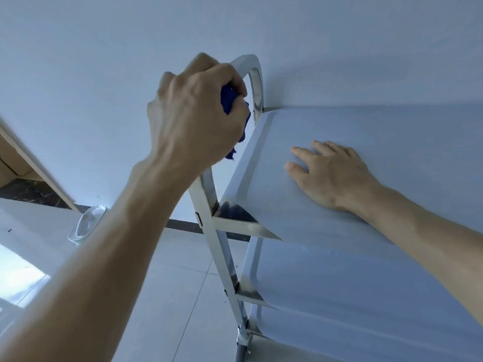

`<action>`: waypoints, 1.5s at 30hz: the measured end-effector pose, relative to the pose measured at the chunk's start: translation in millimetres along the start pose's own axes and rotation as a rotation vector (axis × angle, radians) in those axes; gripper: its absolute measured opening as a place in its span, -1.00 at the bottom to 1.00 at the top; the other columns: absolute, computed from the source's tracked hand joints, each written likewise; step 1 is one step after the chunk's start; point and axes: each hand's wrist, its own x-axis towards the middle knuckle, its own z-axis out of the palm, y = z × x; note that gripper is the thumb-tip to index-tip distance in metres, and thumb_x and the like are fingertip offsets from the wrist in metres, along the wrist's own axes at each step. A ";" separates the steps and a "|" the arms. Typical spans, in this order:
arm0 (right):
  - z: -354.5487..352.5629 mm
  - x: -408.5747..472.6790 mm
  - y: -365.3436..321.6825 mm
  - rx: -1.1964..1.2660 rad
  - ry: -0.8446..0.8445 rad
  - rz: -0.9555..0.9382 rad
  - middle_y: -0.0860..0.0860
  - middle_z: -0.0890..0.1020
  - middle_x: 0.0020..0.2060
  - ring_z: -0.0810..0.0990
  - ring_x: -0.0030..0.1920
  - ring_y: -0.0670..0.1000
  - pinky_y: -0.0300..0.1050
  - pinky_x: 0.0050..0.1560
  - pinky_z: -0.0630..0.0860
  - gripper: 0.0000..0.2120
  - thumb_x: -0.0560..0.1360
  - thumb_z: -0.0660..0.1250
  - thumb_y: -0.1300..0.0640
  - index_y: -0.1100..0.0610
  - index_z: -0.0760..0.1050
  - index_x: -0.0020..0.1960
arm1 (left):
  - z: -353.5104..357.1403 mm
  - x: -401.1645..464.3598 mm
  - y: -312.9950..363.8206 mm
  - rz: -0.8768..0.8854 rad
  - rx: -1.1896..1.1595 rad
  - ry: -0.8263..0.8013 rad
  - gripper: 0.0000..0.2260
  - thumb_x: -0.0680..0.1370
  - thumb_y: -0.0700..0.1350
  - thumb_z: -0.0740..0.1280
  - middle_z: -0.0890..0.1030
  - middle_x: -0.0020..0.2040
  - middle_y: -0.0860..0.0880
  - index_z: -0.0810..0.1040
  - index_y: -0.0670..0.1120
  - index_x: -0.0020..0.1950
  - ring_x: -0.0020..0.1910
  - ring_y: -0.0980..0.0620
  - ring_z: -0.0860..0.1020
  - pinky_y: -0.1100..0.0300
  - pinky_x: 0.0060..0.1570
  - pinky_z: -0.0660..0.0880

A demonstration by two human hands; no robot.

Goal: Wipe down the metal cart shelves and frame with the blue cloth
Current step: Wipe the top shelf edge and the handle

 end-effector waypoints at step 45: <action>134.9 -177.5 57.1 0.855 -0.131 -0.324 -0.13 0.64 0.04 0.58 0.11 -0.10 -0.07 0.19 0.58 -0.56 0.42 0.53 -0.10 -0.20 0.50 0.26 | 90.3 -286.6 58.4 -0.829 -1.432 -0.373 -0.70 0.49 -0.17 0.46 0.63 0.15 -0.12 0.54 -0.07 0.21 -0.01 -0.16 0.68 -0.05 -0.06 0.64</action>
